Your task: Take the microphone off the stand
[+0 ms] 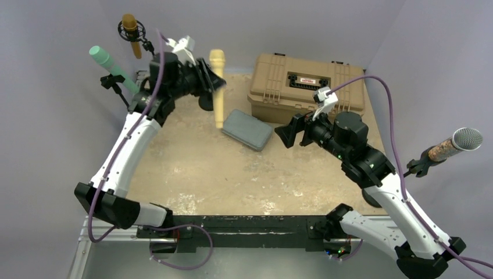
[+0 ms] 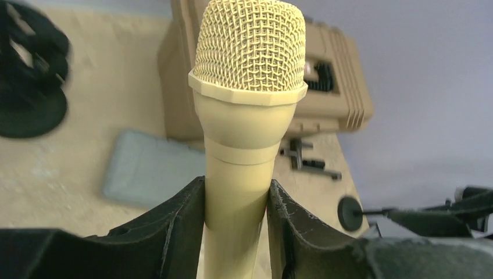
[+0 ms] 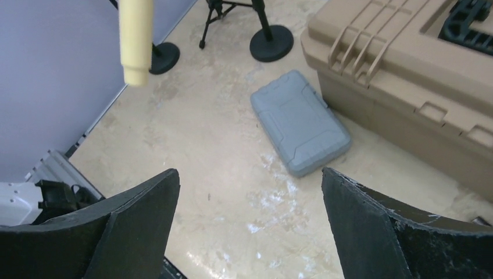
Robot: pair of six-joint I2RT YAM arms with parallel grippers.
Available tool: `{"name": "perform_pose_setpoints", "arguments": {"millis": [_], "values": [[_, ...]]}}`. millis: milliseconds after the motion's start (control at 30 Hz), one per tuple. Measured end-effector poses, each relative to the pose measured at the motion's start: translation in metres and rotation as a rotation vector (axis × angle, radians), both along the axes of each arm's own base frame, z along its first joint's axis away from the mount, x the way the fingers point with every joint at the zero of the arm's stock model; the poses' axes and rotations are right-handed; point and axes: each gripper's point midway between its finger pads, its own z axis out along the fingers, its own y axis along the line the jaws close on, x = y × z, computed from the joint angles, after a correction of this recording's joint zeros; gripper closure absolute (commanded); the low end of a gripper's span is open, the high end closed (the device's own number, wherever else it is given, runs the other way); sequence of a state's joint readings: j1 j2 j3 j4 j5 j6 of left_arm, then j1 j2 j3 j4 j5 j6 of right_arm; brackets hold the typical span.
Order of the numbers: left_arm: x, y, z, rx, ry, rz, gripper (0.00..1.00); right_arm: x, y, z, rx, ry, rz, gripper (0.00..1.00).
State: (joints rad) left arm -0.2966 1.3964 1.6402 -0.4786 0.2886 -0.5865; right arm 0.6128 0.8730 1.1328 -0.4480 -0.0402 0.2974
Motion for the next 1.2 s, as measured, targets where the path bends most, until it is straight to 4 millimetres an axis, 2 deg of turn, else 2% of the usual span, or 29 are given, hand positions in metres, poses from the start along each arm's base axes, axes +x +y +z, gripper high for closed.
{"name": "perform_pose_setpoints", "arguments": {"millis": [133, 267, 367, 500, 567, 700, 833, 900, 1033, 1200], "values": [[-0.036, -0.038, -0.076, 0.036, 0.193, -0.111, 1.0, -0.013, 0.0, -0.021, 0.024, 0.048, 0.025, 0.1], [-0.079, -0.06, -0.127, 0.063, 0.309, -0.186, 1.0, -0.026, -0.002, -0.033, 0.054, 0.062, 0.043, 0.1], [-0.113, -0.072, -0.151, 0.066, 0.356, -0.226, 1.0, -0.031, -0.005, -0.032, 0.08, 0.052, 0.041, 0.11], [-0.141, -0.098, -0.173, 0.063, 0.39, -0.27, 1.0, -0.031, -0.01, -0.029, 0.112, 0.034, 0.011, 0.11], [-0.151, -0.113, -0.192, 0.082, 0.424, -0.283, 1.0, -0.031, -0.016, -0.031, 0.132, 0.026, -0.021, 0.11], [-0.161, -0.136, -0.234, 0.151, 0.512, -0.251, 1.0, -0.034, -0.028, -0.032, 0.165, 0.015, -0.076, 0.1], [-0.167, -0.15, -0.281, 0.255, 0.614, -0.167, 1.0, -0.038, -0.041, -0.02, 0.197, -0.028, -0.124, 0.1], [-0.169, -0.157, -0.295, 0.291, 0.642, -0.138, 1.0, -0.038, -0.046, -0.017, 0.205, -0.043, -0.146, 0.1], [-0.17, -0.169, -0.311, 0.324, 0.667, -0.09, 1.0, -0.04, -0.055, -0.016, 0.209, -0.051, -0.18, 0.1], [-0.165, -0.171, -0.319, 0.353, 0.687, -0.022, 1.0, -0.048, -0.071, -0.003, 0.252, -0.1, -0.223, 0.09]]}}
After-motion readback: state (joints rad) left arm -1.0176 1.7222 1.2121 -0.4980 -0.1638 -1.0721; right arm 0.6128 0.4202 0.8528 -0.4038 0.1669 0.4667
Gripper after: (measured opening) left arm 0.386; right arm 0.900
